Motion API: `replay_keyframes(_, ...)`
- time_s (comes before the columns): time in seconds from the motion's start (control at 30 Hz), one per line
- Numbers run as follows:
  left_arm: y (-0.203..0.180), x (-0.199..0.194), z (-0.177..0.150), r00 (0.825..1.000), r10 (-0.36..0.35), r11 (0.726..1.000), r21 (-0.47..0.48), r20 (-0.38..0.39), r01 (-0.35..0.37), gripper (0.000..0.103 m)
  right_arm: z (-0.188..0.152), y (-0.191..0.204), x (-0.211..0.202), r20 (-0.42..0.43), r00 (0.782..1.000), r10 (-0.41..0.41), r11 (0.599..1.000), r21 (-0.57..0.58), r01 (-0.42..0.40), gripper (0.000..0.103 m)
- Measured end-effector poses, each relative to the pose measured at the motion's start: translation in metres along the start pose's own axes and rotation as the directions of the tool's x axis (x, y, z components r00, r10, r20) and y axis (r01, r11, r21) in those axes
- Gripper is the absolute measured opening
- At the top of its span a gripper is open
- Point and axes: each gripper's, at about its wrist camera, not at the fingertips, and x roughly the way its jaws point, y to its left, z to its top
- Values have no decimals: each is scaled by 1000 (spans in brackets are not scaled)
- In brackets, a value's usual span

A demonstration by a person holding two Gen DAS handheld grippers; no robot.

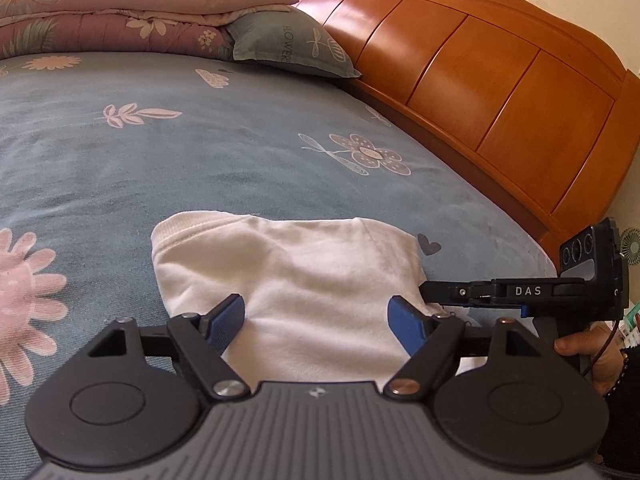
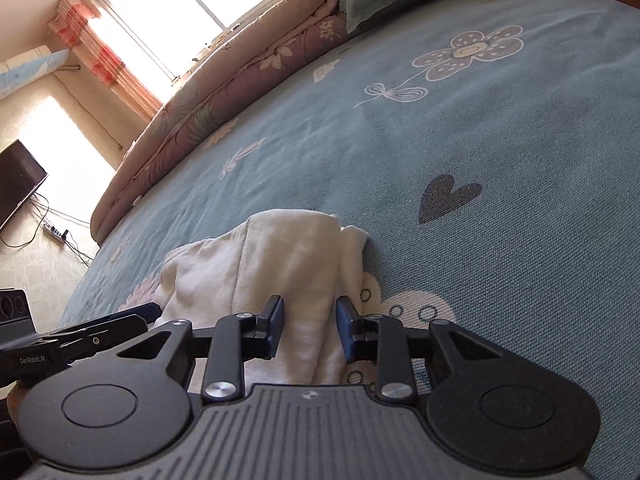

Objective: Fold clothes

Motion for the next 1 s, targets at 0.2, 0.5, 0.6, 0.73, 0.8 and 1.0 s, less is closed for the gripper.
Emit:
replay_keyframes(0.2,-14,-8,5,1000,-24,999,38,-3,24,78,0,11,-20,61,998,-27,999,-36,30,5)
replay_keyframes(0.5,-22,16,4,998,4,995,102,-70,3,80,-1,22,-26,57,989,-134,986,-96,139,7)
replay_keyframes(0.6,-30,-2,8,999,0,994,109,-49,5,80,-2,39,-48,98,988,-121,977,-162,136,11)
replay_keyframes(0.73,-40,-25,5,999,12,994,113,-41,-8,80,-16,74,-55,57,997,-56,952,-299,71,13)
replay_keyframes(0.8,-45,-35,-2,998,21,994,112,-52,-15,80,-28,84,-45,10,997,-80,932,-353,78,13)
replay_keyframes(1.0,-47,-47,-39,988,-5,999,39,-153,11,80,-56,78,-46,-44,990,-138,937,-331,116,13)
